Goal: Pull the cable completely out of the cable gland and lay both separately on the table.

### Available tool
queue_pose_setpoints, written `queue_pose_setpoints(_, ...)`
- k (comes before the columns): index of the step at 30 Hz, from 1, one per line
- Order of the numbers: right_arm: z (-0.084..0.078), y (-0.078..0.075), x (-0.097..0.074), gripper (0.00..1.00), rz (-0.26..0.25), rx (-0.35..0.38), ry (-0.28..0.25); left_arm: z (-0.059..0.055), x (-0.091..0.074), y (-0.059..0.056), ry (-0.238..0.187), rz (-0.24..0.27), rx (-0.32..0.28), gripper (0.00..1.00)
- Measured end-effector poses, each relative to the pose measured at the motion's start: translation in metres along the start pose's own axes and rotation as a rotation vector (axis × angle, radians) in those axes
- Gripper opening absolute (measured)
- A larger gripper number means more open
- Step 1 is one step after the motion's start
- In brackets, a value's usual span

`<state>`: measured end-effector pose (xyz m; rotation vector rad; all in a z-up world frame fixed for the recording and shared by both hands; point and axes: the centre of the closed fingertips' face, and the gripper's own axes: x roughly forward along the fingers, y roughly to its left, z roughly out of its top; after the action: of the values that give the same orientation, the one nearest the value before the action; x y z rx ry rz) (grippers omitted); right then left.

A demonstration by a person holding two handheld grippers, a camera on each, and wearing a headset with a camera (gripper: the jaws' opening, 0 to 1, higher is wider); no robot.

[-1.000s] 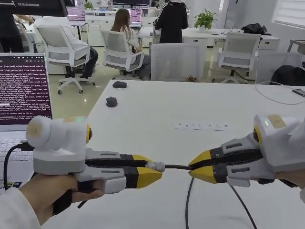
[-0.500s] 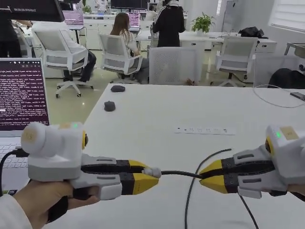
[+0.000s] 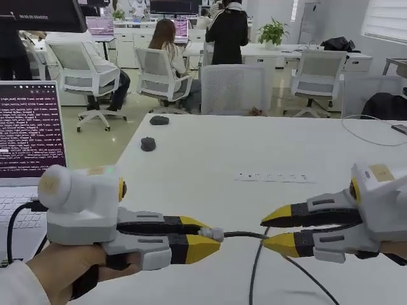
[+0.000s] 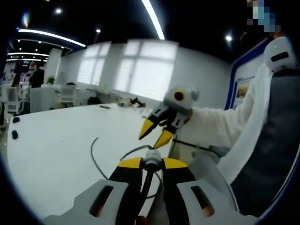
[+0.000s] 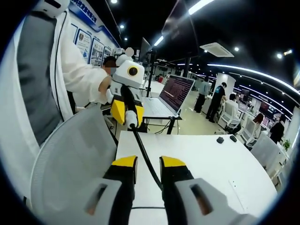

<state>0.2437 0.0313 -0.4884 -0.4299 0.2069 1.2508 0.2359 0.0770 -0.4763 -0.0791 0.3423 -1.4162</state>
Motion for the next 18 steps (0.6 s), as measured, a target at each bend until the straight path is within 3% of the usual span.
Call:
queue_pose_setpoints(8,0.019,0.014,0.019,0.19,0.063,-0.06,-0.015,0.001,0.008,-0.003,0.0,-0.02,0.002,0.16)
queue_pose_setpoints(18,0.02,0.021,0.024,0.07,0.107,-0.076,-0.03,-0.001,0.01,-0.003,0.001,-0.02,-0.006,0.16)
